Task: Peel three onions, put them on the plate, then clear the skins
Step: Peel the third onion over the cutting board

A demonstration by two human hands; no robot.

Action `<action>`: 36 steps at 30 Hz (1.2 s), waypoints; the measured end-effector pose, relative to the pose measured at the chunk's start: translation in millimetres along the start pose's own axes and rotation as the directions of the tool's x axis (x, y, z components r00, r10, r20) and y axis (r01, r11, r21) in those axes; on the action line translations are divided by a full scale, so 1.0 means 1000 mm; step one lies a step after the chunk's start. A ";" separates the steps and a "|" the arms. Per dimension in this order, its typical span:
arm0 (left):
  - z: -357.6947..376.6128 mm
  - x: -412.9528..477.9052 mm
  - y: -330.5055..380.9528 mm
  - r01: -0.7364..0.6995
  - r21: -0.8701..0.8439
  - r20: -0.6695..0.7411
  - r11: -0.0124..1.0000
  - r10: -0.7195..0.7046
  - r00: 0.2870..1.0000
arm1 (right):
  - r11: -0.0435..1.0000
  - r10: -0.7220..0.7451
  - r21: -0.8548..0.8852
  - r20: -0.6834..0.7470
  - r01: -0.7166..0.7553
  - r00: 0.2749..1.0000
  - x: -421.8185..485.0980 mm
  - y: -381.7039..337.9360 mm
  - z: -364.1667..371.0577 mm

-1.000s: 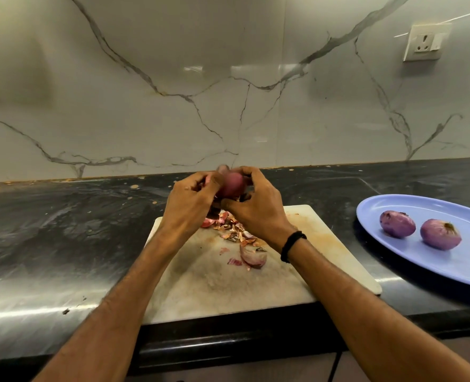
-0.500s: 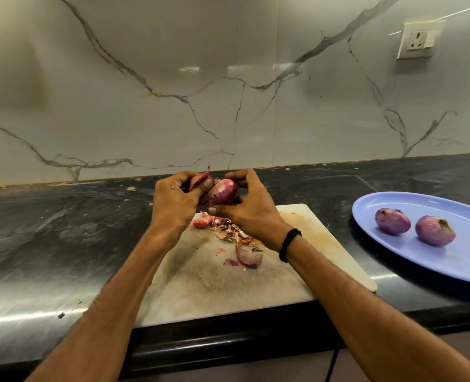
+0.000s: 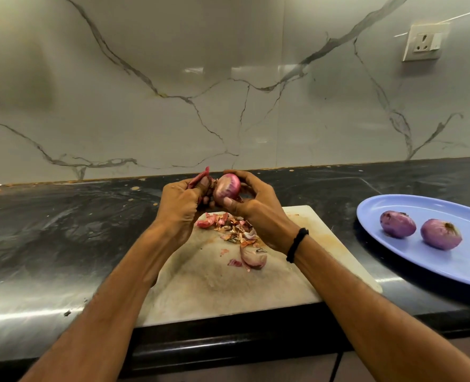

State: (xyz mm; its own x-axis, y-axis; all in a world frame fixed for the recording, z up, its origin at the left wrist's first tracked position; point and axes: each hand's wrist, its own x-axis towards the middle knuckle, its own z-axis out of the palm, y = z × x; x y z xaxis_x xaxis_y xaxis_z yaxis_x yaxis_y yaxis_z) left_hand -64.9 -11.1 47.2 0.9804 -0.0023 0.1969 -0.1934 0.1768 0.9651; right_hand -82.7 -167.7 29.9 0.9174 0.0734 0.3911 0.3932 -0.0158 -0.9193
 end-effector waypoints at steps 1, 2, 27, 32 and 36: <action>0.000 -0.001 0.001 0.023 -0.037 0.004 0.999 -0.023 1.000 | 1.000 0.002 0.019 0.001 -0.002 1.000 0.000 -0.001 0.000; 0.001 -0.001 0.002 0.043 -0.073 0.009 0.996 -0.043 0.999 | 0.999 0.008 0.050 0.004 -0.008 1.000 0.000 -0.001 0.000; -0.009 -0.005 -0.004 -0.109 0.377 -0.076 0.920 0.148 0.986 | 0.784 0.173 0.612 -0.049 -0.107 0.984 0.004 -0.011 -0.006; -0.005 -0.011 0.000 -0.101 0.407 -0.049 0.908 0.132 0.990 | 0.833 0.158 0.547 -0.088 -0.085 0.983 0.005 -0.010 -0.007; -0.005 -0.012 0.000 -0.163 0.419 -0.035 0.893 0.195 0.980 | 0.885 0.125 0.461 -0.103 -0.064 0.987 0.003 -0.010 -0.004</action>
State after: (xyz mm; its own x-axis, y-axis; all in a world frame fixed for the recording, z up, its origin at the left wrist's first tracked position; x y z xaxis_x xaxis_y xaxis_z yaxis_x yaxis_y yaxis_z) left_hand -76.5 -6.4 44.4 0.9244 0.0664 0.3756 -0.3483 -0.2541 0.9023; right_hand -83.2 -171.2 40.1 0.9608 -0.0328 0.2752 0.2610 0.4407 -0.8588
